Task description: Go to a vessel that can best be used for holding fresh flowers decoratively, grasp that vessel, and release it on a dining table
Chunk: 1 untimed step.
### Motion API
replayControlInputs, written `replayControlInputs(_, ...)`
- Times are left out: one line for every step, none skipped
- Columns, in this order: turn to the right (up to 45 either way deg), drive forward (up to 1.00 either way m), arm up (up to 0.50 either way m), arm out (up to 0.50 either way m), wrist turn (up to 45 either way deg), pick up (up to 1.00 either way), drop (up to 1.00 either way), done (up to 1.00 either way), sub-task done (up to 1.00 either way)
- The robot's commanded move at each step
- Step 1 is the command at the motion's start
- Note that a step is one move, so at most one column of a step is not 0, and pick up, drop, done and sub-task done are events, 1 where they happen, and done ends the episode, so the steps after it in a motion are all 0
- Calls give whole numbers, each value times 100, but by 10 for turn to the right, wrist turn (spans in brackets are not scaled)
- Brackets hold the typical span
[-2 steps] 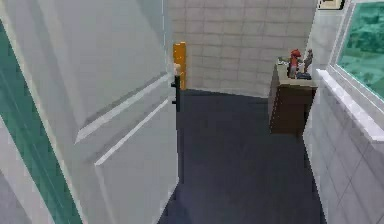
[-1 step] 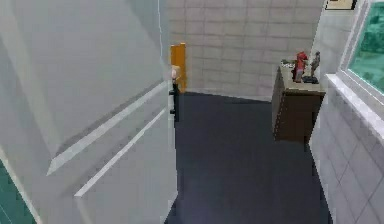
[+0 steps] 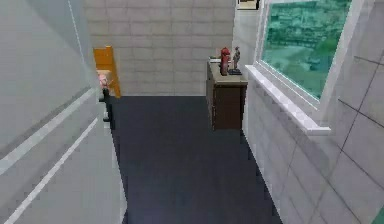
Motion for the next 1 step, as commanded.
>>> replayControlInputs(0, 40, 0, 0, 0, 0, 0, 0, 0)
